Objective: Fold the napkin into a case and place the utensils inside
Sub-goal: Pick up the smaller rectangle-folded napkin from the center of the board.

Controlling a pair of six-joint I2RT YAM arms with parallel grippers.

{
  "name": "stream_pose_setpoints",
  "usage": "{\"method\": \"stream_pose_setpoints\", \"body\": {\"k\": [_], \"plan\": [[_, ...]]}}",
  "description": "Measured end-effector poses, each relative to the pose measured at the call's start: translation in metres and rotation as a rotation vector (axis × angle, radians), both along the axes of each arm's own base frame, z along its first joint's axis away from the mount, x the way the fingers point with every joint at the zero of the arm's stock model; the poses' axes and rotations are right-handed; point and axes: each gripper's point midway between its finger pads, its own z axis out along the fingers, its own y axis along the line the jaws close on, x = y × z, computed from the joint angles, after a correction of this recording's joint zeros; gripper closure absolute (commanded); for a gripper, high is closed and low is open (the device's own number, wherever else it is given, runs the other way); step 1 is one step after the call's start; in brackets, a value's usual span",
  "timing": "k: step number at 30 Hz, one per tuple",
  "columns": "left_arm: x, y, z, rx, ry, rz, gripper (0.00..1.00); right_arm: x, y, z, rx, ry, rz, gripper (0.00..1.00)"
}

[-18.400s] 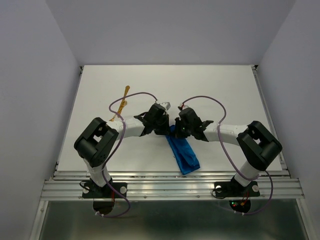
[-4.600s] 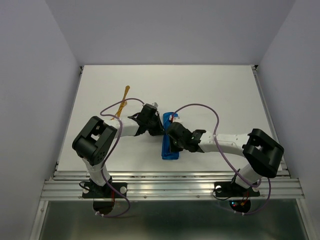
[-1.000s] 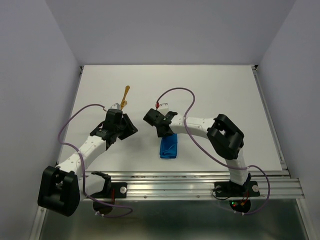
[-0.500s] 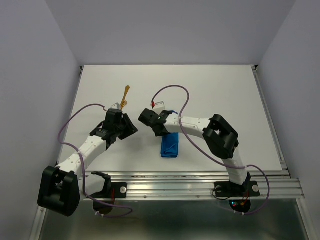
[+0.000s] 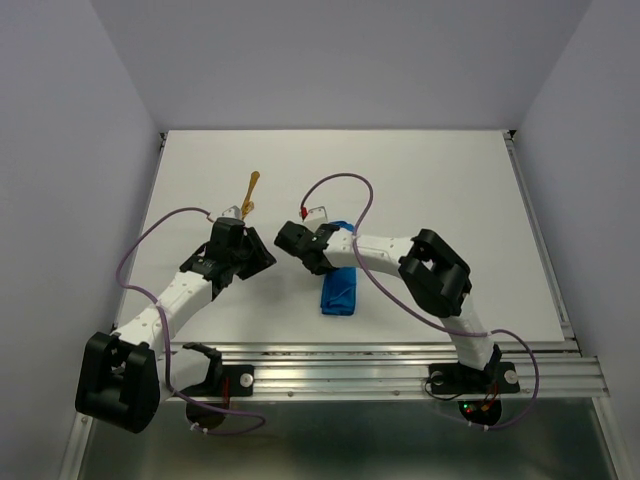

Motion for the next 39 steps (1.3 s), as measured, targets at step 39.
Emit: {"method": "stream_pose_setpoints", "body": {"k": [39], "plan": [[0.004, 0.054, 0.068, 0.034, -0.104, 0.169, 0.49, -0.052, 0.112, 0.065, 0.693, 0.122, 0.61, 0.99]]}}
